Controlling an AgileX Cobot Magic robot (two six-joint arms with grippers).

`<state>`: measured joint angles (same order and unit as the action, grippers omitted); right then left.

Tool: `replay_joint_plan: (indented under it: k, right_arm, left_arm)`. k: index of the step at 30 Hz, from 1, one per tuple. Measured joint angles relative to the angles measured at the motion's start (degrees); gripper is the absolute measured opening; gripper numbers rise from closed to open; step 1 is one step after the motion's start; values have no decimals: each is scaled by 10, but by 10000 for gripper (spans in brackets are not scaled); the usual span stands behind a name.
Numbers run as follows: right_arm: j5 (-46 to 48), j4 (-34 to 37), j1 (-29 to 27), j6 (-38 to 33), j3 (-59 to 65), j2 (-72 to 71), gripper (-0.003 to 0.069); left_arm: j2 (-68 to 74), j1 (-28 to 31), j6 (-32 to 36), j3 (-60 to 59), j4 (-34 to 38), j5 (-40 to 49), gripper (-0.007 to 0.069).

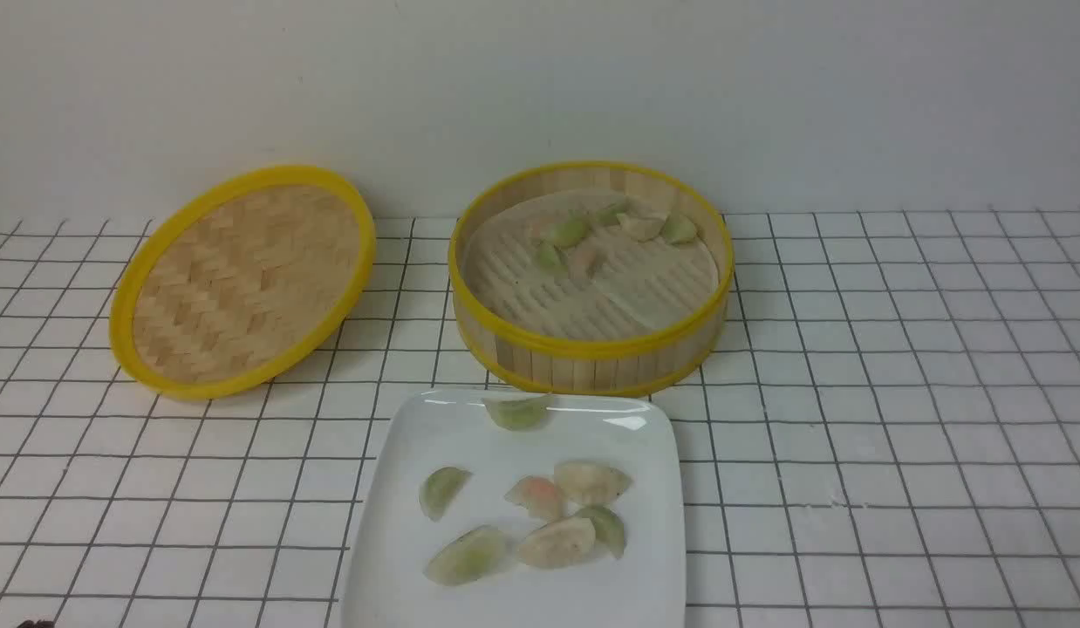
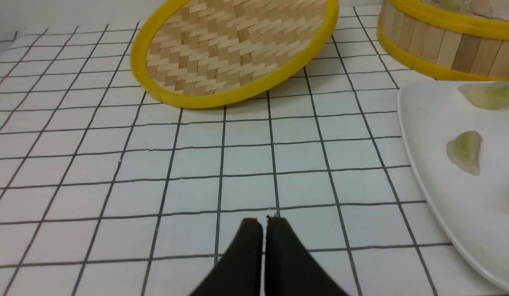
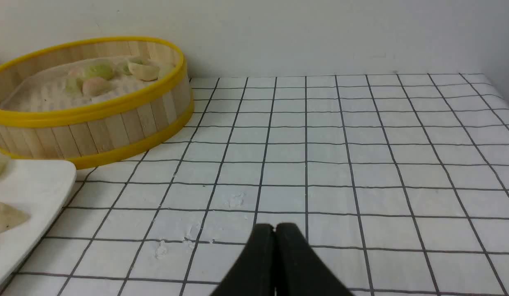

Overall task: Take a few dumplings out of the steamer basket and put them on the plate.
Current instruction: Use the left arm to grab a dumpling from the steamer

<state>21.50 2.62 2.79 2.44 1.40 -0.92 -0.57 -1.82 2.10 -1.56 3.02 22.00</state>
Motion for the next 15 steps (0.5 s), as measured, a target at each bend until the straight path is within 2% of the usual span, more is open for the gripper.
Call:
replay_joint_plan:
  k: [15]
  right_arm:
    - [0, 0, 0, 0, 0, 0, -15]
  left_arm:
    - [0, 0, 0, 0, -18, 0, -6]
